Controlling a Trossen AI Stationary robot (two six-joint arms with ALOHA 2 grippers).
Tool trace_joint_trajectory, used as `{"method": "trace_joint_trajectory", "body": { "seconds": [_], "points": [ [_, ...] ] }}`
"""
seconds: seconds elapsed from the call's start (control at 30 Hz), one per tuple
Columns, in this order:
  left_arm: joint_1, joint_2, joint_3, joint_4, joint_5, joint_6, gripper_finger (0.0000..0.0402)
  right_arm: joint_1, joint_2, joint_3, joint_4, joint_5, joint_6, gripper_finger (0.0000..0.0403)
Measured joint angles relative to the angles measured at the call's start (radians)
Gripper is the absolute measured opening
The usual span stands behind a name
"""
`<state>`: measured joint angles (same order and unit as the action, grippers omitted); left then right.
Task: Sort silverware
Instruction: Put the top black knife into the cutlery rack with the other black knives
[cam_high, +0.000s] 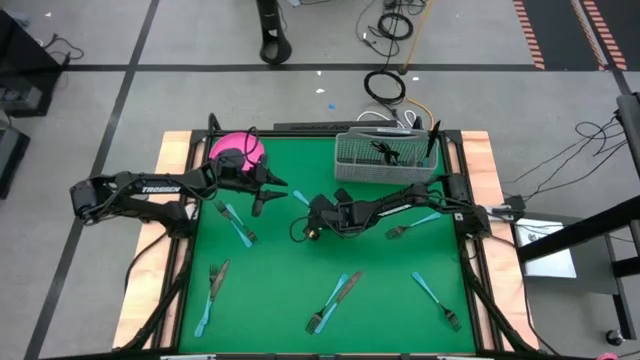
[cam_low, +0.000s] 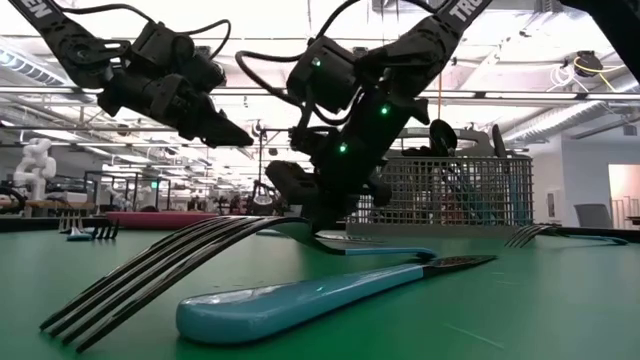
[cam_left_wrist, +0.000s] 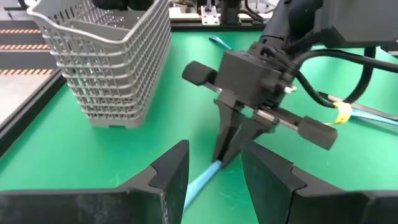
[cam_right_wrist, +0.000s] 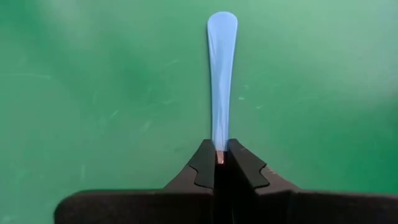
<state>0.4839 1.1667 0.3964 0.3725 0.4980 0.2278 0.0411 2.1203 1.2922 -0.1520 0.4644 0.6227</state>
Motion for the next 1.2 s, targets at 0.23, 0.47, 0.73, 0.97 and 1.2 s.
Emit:
{"method": "trace_joint_trajectory", "body": {
  "seconds": [0.23, 0.47, 0.73, 0.97, 1.2],
  "points": [
    [0.000, -0.001, 0.000, -0.018, 0.000, 0.016, 0.0150, 0.010, -0.006, 0.000, 0.012, 0.007, -0.011, 0.0000],
    [0.000, -0.003, 0.000, -0.015, 0.026, 0.022, 0.0150, 0.009, -0.008, 0.002, 0.061, 0.028, -0.034, 0.0000],
    [0.000, -0.029, 0.000, -0.034, 0.077, 0.053, 0.0150, 0.008, -0.015, 0.003, 0.067, 0.027, -0.040, 0.0000],
    [0.015, -0.025, -0.015, -0.034, 0.079, 0.075, 0.0150, 0.013, -0.091, 0.006, 0.030, 0.026, -0.063, 0.0000],
    [-0.048, -0.025, -0.015, -0.019, 0.016, 0.172, 0.0150, -0.001, -0.173, 0.006, -0.080, -0.064, -0.060, 0.0000]
  ]
}}
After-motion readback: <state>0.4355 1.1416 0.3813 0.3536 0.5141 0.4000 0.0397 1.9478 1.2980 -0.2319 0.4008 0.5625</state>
